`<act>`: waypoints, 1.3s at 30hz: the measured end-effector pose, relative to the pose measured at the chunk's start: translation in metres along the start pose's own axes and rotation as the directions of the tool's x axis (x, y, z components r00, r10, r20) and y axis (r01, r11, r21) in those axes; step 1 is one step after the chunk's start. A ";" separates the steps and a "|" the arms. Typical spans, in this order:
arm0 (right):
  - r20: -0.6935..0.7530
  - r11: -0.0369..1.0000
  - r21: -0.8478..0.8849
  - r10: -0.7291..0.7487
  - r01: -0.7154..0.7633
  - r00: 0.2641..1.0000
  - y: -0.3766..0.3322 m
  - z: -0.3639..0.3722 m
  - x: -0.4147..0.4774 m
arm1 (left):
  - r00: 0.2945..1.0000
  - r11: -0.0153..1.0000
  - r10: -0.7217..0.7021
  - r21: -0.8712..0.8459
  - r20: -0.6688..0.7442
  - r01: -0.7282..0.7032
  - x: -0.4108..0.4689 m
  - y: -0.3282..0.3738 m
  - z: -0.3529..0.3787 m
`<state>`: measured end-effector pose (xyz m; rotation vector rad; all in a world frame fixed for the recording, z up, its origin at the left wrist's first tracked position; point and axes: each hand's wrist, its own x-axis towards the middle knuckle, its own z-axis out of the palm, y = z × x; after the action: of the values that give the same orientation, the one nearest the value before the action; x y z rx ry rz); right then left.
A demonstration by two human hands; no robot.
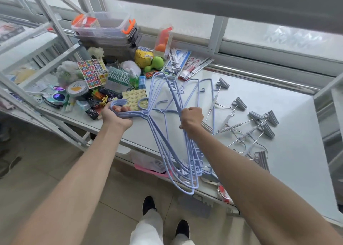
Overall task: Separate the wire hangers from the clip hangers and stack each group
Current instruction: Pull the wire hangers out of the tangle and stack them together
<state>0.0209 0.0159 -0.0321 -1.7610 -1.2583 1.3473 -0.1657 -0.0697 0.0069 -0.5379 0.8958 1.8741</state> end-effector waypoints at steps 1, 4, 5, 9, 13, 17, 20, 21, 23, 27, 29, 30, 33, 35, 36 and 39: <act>0.016 0.998 -0.053 -0.036 0.036 0.999 0.000 0.000 -0.001 | 0.998 1.000 0.007 0.006 -0.061 -0.007 0.000 0.000 0.003; 0.072 0.933 -0.310 -0.170 0.184 0.983 -0.006 -0.009 -0.001 | 0.988 0.999 0.028 0.042 -0.153 -0.021 -0.001 -0.001 0.007; 0.075 0.891 -0.399 -0.202 0.215 0.976 -0.009 -0.014 0.001 | 0.988 0.998 0.032 0.055 -0.152 -0.024 -0.001 -0.001 0.007; 0.084 0.795 -0.544 -0.269 0.271 0.959 -0.015 -0.023 0.022 | 0.989 0.997 0.017 0.073 -0.149 -0.006 0.000 0.000 0.002; 0.164 0.719 -0.589 -0.342 0.370 0.925 -0.020 -0.025 0.045 | 0.987 0.996 0.016 0.086 -0.162 -0.002 -0.002 0.004 -0.003; 0.263 0.648 -0.612 -0.373 0.453 0.890 -0.034 -0.020 0.061 | 0.991 0.985 -0.030 0.162 -0.131 0.051 -0.004 0.010 -0.006; 0.368 0.613 -0.632 -0.302 0.475 0.879 -0.042 -0.018 0.073 | 0.992 0.987 -0.023 0.152 -0.127 0.043 -0.012 0.011 -0.007; 0.404 0.628 -0.615 -0.267 0.476 0.875 -0.044 -0.018 0.078 | 0.995 0.989 -0.033 0.139 -0.095 0.046 -0.015 0.011 -0.007; 0.459 0.682 -0.560 -0.218 0.471 0.861 -0.047 -0.019 0.084 | 0.996 0.990 -0.049 0.129 -0.078 0.059 -0.017 0.013 -0.010; 0.531 0.751 -0.484 -0.155 0.448 0.833 -0.047 -0.016 0.091 | 0.982 0.990 -0.118 0.064 -0.150 0.129 -0.013 0.017 -0.020; 0.546 0.783 -0.456 -0.130 0.423 0.828 -0.046 -0.016 0.091 | 0.976 0.990 -0.128 0.039 -0.176 0.137 -0.009 0.019 -0.024; 0.544 0.781 -0.461 -0.126 0.420 0.830 -0.046 -0.017 0.089 | 0.973 0.990 -0.127 0.032 -0.191 0.136 -0.007 0.019 -0.026; 0.518 0.790 -0.456 -0.140 0.411 0.844 -0.045 -0.017 0.090 | 0.975 0.990 -0.127 0.038 -0.182 0.136 -0.004 0.019 -0.030; 0.484 0.800 -0.448 -0.159 0.400 0.861 -0.046 -0.016 0.090 | 0.981 0.990 -0.129 0.037 -0.147 0.136 -0.006 0.017 -0.029; 0.458 0.789 -0.470 -0.167 0.397 0.873 -0.046 -0.015 0.090 | 0.983 0.990 -0.130 0.033 -0.131 0.135 -0.007 0.016 -0.029; 0.403 0.739 -0.536 -0.199 0.407 0.893 -0.046 -0.012 0.092 | 0.985 0.992 -0.120 0.027 -0.123 0.124 -0.005 0.013 -0.029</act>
<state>0.0214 0.1192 -0.0241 -1.6336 -2.2728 1.1223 -0.1755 -0.0988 -0.0039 -0.6762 0.9513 1.7266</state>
